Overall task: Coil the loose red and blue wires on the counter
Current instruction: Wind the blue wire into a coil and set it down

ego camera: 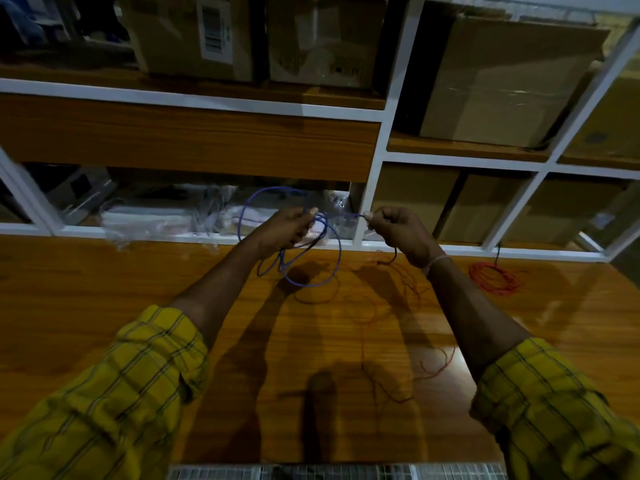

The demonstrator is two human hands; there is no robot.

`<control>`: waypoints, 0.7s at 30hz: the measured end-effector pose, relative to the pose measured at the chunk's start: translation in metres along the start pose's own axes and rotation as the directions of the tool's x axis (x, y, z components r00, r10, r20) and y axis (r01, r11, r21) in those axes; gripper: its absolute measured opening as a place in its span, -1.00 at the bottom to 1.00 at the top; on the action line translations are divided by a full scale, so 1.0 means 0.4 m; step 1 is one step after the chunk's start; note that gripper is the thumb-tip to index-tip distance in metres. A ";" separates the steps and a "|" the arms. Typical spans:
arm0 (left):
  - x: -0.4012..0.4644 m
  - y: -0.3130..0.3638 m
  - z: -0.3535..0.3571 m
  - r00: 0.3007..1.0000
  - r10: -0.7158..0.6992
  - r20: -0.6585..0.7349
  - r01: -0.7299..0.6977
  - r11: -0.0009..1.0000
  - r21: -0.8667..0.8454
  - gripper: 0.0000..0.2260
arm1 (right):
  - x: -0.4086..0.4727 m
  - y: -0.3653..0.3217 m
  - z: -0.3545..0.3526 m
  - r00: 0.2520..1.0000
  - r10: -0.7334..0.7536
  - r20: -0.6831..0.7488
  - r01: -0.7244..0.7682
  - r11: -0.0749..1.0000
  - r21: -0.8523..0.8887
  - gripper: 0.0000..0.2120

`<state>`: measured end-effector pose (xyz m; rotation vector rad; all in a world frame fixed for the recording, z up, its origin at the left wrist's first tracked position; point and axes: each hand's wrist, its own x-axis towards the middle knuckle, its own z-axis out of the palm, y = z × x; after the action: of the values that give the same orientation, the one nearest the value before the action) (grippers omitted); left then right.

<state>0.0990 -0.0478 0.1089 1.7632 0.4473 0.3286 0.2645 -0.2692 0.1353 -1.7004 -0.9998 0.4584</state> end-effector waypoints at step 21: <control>0.035 -0.089 -0.121 0.932 -0.281 -0.227 0.076 0.766 -0.639 -0.66 | 0.002 -0.001 -0.079 0.962 0.213 0.172 -0.242 0.955 0.171 -0.80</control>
<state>0.0851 0.0074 0.0856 1.0045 0.6455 0.5506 0.2877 -0.2873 0.1474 -1.6314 -0.8395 0.8209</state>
